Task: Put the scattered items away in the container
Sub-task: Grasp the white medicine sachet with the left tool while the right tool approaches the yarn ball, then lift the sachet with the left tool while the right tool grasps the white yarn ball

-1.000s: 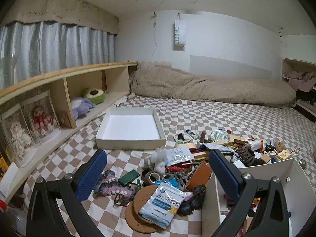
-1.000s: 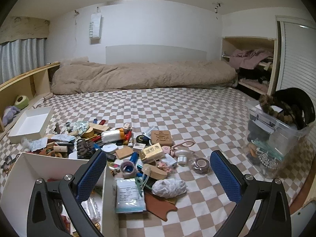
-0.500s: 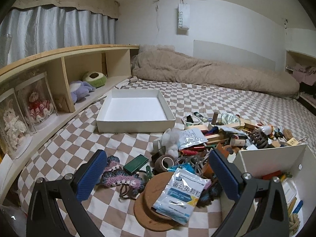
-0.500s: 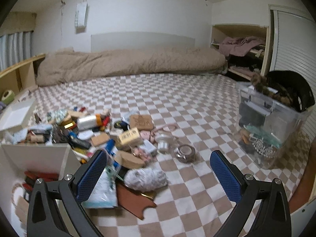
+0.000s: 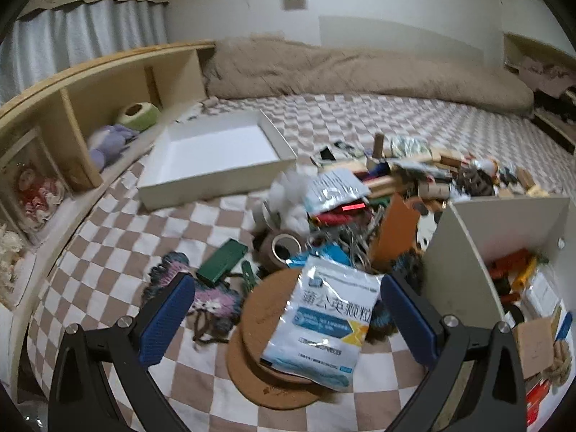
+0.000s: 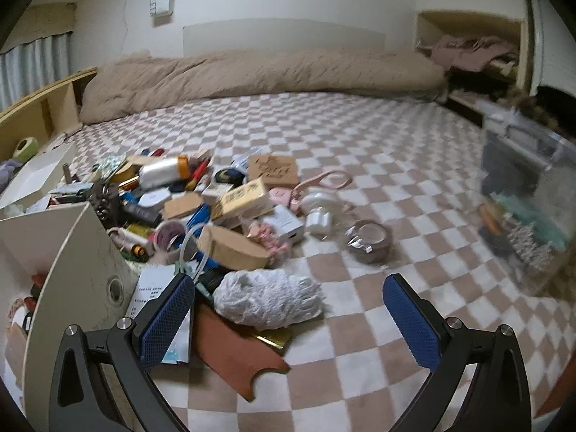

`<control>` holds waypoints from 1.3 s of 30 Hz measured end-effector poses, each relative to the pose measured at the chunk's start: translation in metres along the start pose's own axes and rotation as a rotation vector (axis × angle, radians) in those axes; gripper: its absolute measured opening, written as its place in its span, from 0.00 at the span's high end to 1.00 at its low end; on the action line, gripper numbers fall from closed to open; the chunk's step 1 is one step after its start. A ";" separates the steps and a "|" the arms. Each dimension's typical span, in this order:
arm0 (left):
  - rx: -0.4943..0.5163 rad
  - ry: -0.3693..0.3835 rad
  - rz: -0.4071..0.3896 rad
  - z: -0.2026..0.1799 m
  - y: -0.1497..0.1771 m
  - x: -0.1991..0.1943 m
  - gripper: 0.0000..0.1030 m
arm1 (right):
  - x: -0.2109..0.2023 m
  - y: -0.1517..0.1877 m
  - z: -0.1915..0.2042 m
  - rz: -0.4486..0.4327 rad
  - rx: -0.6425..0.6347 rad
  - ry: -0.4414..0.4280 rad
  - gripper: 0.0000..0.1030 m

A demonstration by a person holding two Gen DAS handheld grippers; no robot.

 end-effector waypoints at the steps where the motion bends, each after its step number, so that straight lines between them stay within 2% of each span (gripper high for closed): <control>1: 0.016 -0.002 0.003 -0.002 0.002 0.003 0.00 | 0.003 0.002 0.000 0.007 0.003 -0.005 0.00; 8: 0.102 0.021 0.018 -0.016 0.016 0.019 0.00 | 0.024 0.022 -0.003 0.067 0.033 -0.006 0.00; 13: 0.145 0.072 0.017 -0.029 0.019 0.023 0.02 | 0.037 0.040 -0.004 0.123 0.070 -0.004 0.00; 15: 0.158 0.078 0.033 -0.033 0.022 0.026 0.07 | 0.037 0.041 -0.004 0.122 0.070 0.000 0.00; 18: 0.169 0.086 0.083 -0.037 0.029 0.035 0.23 | 0.033 0.040 -0.005 0.111 0.081 0.001 0.00; 22: 0.195 0.063 0.091 -0.039 0.035 0.039 0.29 | 0.032 0.041 -0.006 0.109 0.106 -0.012 0.00; 29: 0.118 0.087 0.097 -0.032 0.035 0.037 0.34 | 0.033 0.043 -0.012 0.109 0.154 -0.032 0.00; 39: -0.045 0.003 0.144 -0.003 0.042 0.037 0.35 | 0.041 0.043 -0.008 0.139 0.150 -0.047 0.00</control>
Point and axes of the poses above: each gripper's, at about its wrist camera, not at the fingertips, and x roughly the way its jaws point, z to its left, y to its underside, the point moved 10 cm from there along x, roughly the way its jaws point, and after that the axes turned 4 degrees about -y, right-handed, at the moved point
